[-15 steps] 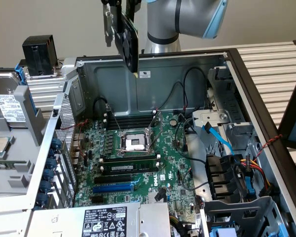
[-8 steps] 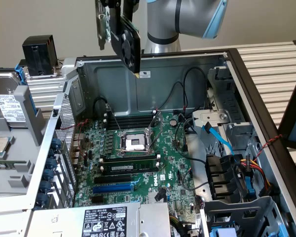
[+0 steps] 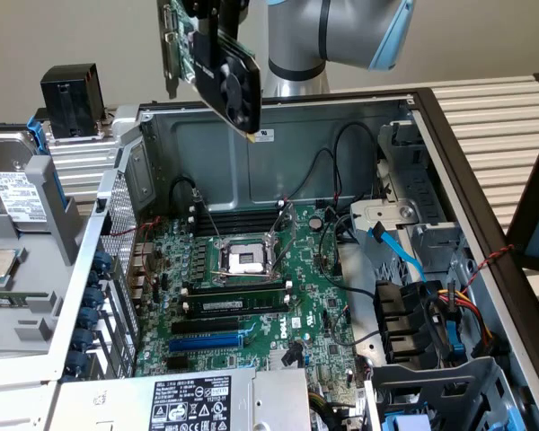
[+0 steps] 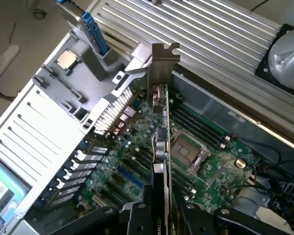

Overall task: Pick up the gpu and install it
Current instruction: 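Insert the gpu into the slot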

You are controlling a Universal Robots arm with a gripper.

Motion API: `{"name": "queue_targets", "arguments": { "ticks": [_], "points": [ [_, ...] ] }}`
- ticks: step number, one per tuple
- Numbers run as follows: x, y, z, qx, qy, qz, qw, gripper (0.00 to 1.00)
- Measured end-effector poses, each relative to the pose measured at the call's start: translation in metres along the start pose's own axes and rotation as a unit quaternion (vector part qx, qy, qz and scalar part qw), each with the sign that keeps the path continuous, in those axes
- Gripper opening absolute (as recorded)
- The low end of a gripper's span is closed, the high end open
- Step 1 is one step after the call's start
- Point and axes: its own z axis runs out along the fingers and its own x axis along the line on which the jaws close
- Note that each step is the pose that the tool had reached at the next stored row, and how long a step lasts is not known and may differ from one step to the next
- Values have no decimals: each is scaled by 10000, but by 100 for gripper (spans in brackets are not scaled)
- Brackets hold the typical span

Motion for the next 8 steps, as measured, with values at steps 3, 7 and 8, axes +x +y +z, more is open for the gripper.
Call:
{"name": "queue_targets", "arguments": {
  "ticks": [3,7,8],
  "points": [
    [0,0,0,22,57,-268,9996,26],
    [0,0,0,49,133,-618,9980,26],
    [0,0,0,64,172,-799,9966,26]
  ]
}}
